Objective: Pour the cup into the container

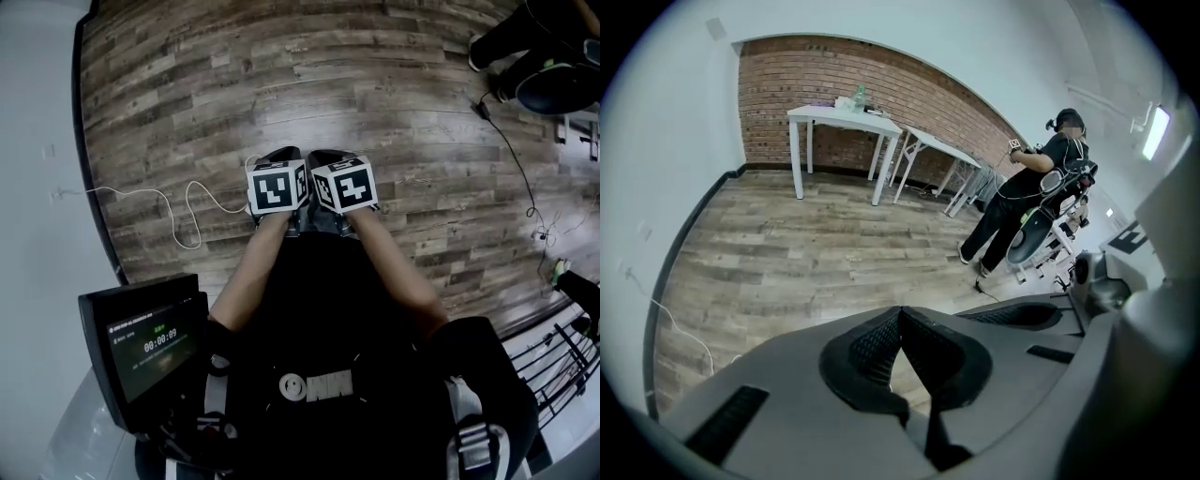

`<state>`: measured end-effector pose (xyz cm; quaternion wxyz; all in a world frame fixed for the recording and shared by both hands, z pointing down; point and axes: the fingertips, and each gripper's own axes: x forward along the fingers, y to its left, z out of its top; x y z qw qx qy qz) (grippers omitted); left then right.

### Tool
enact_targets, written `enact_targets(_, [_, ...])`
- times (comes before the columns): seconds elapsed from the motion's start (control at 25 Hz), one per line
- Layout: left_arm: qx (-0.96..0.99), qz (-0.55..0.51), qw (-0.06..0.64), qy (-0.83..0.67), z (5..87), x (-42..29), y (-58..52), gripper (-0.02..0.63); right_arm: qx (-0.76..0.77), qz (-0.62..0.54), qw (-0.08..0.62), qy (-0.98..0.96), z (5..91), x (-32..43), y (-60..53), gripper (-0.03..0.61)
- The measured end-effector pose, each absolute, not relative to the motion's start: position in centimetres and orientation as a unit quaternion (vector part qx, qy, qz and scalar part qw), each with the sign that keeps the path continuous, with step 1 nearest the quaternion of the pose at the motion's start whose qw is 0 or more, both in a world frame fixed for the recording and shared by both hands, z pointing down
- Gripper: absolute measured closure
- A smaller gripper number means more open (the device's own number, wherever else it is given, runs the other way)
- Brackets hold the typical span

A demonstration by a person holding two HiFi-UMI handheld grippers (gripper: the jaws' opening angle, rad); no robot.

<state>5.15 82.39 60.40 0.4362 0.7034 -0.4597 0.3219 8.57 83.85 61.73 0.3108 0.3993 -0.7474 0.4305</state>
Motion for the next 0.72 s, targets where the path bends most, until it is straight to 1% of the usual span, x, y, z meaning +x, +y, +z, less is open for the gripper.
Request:
enact_targets(0.36, [0.706, 0.296, 0.447, -0.462, 59.4, 0.1, 75.4, 0.614, 0.410, 0.417, 0.333, -0.740, 61.1, 4.2, 77.0, 0.574])
enact_targets(0.56, [0.708, 0.300, 0.447, -0.456, 59.8, -0.7, 72.2, 0.614, 0.417, 0.424, 0.331, -0.733, 61.4, 3.7, 73.7, 0.574])
enact_targets(0.72, [0.709, 0.305, 0.449, -0.450, 60.0, -0.1, 70.8, 0.614, 0.425, 0.431, 0.327, -0.726, 61.7, 4.7, 72.3, 0.574])
